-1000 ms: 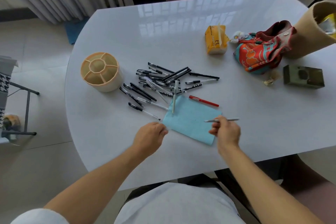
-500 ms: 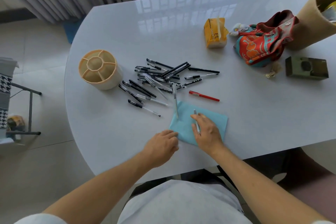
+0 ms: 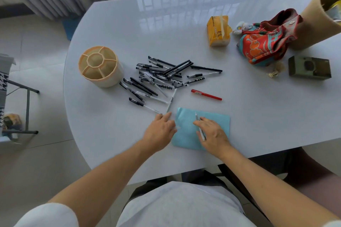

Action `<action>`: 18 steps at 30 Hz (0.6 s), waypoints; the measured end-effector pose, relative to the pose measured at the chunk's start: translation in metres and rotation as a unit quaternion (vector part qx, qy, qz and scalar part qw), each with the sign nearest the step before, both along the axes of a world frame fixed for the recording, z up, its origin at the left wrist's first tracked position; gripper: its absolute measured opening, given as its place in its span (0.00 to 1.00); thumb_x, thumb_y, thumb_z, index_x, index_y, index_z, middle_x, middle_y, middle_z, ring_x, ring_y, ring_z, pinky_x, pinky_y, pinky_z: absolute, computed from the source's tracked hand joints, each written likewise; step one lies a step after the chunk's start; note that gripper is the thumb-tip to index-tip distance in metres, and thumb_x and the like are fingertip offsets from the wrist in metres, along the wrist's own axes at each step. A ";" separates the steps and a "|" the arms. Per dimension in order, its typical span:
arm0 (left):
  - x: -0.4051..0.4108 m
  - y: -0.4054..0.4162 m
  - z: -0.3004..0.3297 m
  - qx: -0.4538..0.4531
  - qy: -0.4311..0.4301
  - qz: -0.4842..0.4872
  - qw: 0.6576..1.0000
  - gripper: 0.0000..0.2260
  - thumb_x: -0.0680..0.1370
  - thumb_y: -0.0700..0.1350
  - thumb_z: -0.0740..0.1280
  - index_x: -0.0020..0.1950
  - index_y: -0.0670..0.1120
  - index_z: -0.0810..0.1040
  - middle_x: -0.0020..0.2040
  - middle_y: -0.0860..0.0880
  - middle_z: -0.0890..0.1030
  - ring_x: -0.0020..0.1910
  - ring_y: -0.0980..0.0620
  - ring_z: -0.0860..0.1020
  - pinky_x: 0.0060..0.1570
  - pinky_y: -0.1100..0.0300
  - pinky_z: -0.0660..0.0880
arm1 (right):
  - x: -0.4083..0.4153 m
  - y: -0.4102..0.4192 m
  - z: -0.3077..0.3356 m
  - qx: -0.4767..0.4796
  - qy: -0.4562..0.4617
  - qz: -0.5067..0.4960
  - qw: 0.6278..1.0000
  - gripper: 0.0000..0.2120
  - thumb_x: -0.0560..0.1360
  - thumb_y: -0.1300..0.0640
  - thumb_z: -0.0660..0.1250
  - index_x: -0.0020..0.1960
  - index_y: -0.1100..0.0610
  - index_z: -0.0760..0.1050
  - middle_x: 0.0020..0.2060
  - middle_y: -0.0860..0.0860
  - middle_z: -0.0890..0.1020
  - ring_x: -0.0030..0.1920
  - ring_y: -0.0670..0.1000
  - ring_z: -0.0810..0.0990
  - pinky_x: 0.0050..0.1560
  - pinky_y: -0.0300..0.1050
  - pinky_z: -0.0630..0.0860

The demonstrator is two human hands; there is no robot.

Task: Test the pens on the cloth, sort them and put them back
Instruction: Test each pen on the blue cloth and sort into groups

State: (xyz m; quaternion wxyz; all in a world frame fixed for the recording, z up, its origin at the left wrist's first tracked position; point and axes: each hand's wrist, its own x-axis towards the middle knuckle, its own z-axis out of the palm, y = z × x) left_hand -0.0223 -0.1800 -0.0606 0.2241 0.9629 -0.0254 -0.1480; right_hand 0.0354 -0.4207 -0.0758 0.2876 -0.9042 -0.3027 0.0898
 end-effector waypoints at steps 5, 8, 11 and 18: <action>-0.014 -0.003 0.000 -0.004 -0.052 -0.091 0.994 0.11 0.82 0.50 0.63 0.49 0.44 0.79 0.73 0.42 0.73 0.66 0.39 0.71 0.66 0.48 0.70 | 0.002 0.031 0.016 0.096 0.085 -0.116 0.985 0.14 0.81 0.54 0.68 0.65 0.57 0.82 0.59 0.51 0.86 0.59 0.50 0.83 0.61 0.49 0.79; -0.018 -0.008 -0.002 -0.004 -0.046 -0.133 0.990 0.13 0.83 0.51 0.61 0.51 0.43 0.79 0.72 0.43 0.73 0.71 0.40 0.69 0.69 0.48 0.69 | 0.007 0.050 0.020 0.134 0.109 -0.172 0.970 0.09 0.80 0.58 0.70 0.57 0.58 0.85 0.53 0.50 0.87 0.55 0.49 0.84 0.59 0.49 0.79; -0.021 -0.010 -0.004 0.016 -0.024 -0.121 0.992 0.14 0.83 0.52 0.60 0.55 0.45 0.80 0.75 0.46 0.70 0.74 0.44 0.65 0.68 0.49 0.69 | 0.012 0.060 0.020 0.124 0.131 -0.180 0.967 0.07 0.79 0.59 0.70 0.55 0.57 0.85 0.51 0.48 0.87 0.53 0.48 0.83 0.58 0.48 0.79; -0.019 -0.012 -0.003 -0.001 -0.016 -0.098 0.995 0.14 0.83 0.52 0.60 0.54 0.44 0.80 0.74 0.48 0.71 0.74 0.46 0.65 0.69 0.51 0.68 | 0.020 0.061 0.016 0.079 0.127 -0.185 0.971 0.05 0.77 0.61 0.69 0.50 0.56 0.84 0.46 0.50 0.86 0.47 0.52 0.83 0.51 0.50 0.80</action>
